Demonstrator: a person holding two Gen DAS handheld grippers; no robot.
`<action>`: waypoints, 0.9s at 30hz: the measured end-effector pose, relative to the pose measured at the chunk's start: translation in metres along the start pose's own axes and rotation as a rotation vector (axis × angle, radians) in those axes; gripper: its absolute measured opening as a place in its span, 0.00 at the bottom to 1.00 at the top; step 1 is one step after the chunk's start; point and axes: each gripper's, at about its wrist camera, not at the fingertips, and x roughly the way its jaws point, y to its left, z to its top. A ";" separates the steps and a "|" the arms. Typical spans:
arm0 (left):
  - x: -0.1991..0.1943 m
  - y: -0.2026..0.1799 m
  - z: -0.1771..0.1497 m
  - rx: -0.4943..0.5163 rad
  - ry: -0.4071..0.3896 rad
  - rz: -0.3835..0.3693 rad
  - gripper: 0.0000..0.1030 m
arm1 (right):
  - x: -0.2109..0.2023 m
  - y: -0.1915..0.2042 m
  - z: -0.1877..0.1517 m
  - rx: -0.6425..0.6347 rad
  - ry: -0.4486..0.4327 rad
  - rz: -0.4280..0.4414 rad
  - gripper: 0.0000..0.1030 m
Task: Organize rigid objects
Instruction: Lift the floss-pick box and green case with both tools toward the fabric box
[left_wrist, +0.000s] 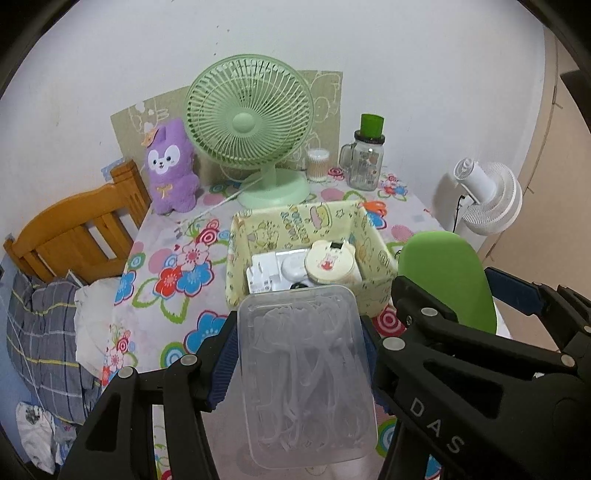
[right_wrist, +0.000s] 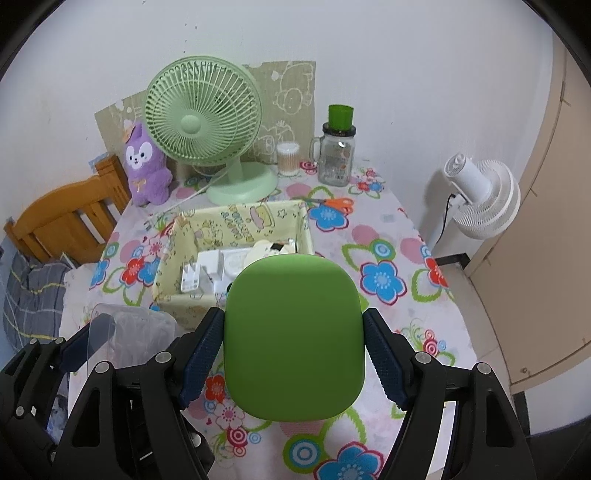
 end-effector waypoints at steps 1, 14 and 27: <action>0.000 0.000 0.002 0.001 -0.004 -0.001 0.61 | 0.000 0.000 0.002 -0.001 -0.003 -0.001 0.75; 0.013 0.002 0.032 -0.016 -0.017 -0.017 0.61 | 0.013 0.001 0.034 -0.017 -0.017 0.001 0.75; 0.036 0.002 0.064 -0.034 -0.016 -0.009 0.61 | 0.039 -0.001 0.071 -0.041 -0.011 0.008 0.75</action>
